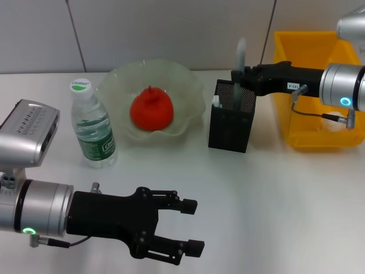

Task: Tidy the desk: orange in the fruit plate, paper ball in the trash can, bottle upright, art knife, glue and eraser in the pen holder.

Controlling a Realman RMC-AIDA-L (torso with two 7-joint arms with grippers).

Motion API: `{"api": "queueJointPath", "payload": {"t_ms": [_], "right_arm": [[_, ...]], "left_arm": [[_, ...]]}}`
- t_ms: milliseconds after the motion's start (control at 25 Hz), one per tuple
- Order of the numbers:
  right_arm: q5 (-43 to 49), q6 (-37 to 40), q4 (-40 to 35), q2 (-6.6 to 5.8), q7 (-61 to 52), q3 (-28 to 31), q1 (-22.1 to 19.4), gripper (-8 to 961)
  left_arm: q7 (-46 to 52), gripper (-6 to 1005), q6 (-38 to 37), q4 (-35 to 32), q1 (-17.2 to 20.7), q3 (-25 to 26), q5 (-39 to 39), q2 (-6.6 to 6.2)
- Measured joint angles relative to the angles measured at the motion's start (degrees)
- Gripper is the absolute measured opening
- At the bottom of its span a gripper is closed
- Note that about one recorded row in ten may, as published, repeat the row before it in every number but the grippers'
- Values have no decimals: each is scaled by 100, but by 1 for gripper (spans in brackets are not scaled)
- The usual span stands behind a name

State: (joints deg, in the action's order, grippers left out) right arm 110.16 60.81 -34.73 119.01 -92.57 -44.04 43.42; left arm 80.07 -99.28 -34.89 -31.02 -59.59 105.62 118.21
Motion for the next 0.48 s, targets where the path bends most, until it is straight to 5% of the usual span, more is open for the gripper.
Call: {"api": "queueJointPath", "payload": {"t_ms": [240,480], "right_arm": [[-463,53,-66,18,137,-12,-151,232],[-1086,171,-123,18,485,-15,-360,462]], "left_arm": [[-31,829,10,0,0,0,3,-7],[-32,828,9,0,0,0,3,-14]]}}
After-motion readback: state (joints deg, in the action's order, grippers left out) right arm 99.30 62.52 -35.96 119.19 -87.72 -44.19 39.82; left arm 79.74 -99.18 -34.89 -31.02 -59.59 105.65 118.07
